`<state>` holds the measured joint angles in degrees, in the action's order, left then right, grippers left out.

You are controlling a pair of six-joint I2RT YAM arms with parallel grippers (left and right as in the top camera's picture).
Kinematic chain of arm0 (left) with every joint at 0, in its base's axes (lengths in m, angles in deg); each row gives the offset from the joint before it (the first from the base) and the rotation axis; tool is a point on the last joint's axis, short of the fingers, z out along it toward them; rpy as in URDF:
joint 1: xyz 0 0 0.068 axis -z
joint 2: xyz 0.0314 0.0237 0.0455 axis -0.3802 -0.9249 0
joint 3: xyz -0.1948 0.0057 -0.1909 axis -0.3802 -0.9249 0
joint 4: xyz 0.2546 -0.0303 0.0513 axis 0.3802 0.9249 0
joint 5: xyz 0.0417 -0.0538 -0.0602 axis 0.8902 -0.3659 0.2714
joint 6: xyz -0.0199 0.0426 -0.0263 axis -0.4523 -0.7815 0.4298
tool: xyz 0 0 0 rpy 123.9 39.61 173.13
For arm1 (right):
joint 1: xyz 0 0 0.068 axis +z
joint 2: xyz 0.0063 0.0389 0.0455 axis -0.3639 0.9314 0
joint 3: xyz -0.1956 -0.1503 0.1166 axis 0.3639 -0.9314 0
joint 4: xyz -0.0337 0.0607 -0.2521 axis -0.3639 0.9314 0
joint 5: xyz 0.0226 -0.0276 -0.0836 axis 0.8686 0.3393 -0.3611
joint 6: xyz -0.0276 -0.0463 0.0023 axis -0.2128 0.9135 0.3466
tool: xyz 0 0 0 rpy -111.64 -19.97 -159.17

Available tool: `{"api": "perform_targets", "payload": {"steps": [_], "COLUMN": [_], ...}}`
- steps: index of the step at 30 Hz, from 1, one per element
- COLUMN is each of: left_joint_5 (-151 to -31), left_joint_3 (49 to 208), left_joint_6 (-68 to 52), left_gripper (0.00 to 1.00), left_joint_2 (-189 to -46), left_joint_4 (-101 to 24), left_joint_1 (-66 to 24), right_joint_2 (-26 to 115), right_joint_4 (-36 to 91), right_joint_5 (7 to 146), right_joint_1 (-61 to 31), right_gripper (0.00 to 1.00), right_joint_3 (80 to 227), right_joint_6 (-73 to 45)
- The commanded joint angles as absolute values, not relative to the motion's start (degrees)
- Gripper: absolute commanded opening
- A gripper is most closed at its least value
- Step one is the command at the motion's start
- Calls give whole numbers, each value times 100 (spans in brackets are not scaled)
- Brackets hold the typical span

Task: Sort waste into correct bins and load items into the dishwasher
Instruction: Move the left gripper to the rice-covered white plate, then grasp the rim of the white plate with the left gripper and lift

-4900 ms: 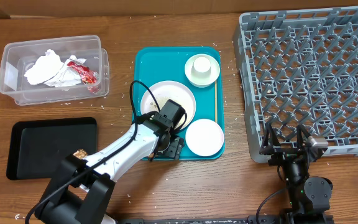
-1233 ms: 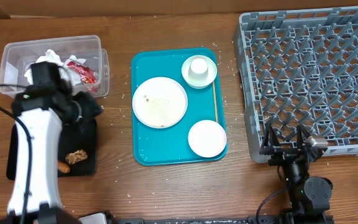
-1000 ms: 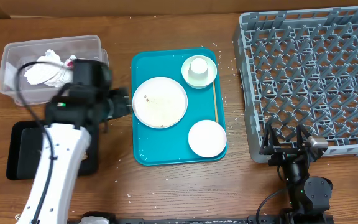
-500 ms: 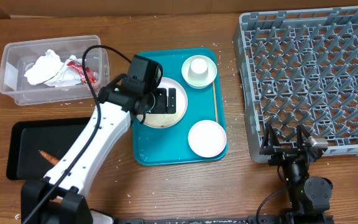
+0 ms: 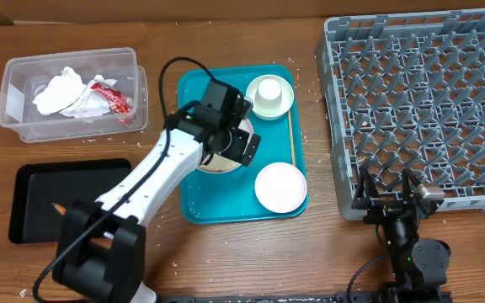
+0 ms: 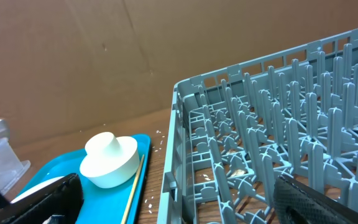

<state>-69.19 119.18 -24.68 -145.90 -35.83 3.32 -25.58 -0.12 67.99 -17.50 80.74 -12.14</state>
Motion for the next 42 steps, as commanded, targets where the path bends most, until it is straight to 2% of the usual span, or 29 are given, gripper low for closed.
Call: {"api": "perform_targets", "payload": {"steps": [1,10,19,24,33,35,38,42], "left_joint_5": [-6522,-5569,-5558,-5564,-5783,-5792,-5792,-5772], "left_joint_3": [11898,11898,11896,11896,11887,11887,11887,11878], "left_joint_6": [-2527,-2835,-2933,-3261,-3233,-3235,-3233,-3211], "left_gripper": [100,100,100,91,89,83,66,65], "left_joint_2": [-14704,-14887,-15233,-15342,-15565,-15569,-15569,-15571], "left_joint_4": [-3782,-4022,-4269,-4276,-4186,-4184,-4121,-3913], "left_joint_1": [477,947,995,999,1222,1259,1261,1255], "right_joint_2": [-2604,-2604,-2604,-2604,-2604,-2604,-2604,-2604], "right_joint_4": [-45,-45,-45,-45,-45,-45,-45,-45], "right_joint_5": [6828,6828,6828,6828,6828,6828,6828,6828], "right_joint_1": [-1722,-1722,-1722,-1722,-1722,-1722,-1722,-1722], "right_gripper": [100,100,100,100,100,100,100,100], "right_joint_3": [8012,8012,8012,8012,8012,8012,8012,8012], "right_joint_6": [-1177,-1177,-1177,-1177,-1175,-1177,-1175,-1177]}}
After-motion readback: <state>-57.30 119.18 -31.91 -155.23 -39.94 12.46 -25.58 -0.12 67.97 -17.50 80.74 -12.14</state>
